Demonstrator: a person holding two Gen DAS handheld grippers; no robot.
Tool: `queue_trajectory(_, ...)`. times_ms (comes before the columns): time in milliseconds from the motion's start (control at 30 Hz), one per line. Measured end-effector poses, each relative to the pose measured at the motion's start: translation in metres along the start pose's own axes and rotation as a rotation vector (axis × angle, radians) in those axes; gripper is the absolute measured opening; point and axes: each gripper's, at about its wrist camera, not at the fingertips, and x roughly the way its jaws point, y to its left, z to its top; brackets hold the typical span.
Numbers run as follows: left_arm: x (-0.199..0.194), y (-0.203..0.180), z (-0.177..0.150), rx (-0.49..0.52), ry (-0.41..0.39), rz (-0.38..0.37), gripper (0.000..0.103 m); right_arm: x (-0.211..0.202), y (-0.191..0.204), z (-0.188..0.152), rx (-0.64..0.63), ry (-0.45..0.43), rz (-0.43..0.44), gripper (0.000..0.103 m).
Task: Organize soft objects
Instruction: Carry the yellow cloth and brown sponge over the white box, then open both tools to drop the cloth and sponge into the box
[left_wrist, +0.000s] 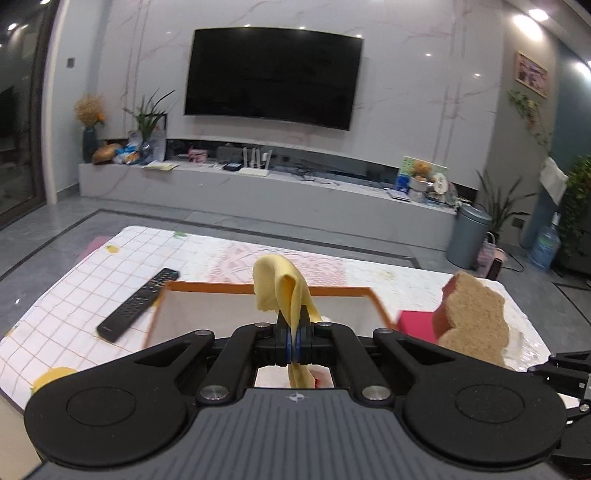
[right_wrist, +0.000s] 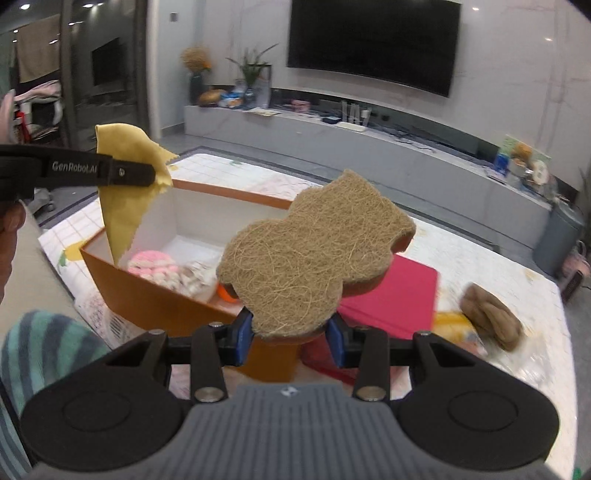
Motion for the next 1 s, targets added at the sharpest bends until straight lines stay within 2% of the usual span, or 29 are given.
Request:
queue_trajectory(167,0.02,0.027,0.004,-0.014,0.07,0.001,0.002,0.025,0.006,0.021,-0.037,0.023,0.079,0.041)
queue_trajectory(467,0.064,0.044,-0.015,0.037,0.212,0.041,0.002,0.083,0.022,0.043,-0.056,0.148,0.191,0.041)
queue_trajectory(700,0.092,0.067,-0.013,0.07,0.296,0.066,0.002,0.123,0.049,0.061,-0.165,0.18,0.258,0.041)
queue_trajectory(1000,0.124,0.079,-0.01,0.15,0.396,0.112,0.002,0.19,0.069,0.084,-0.282,0.291,0.32,0.041)
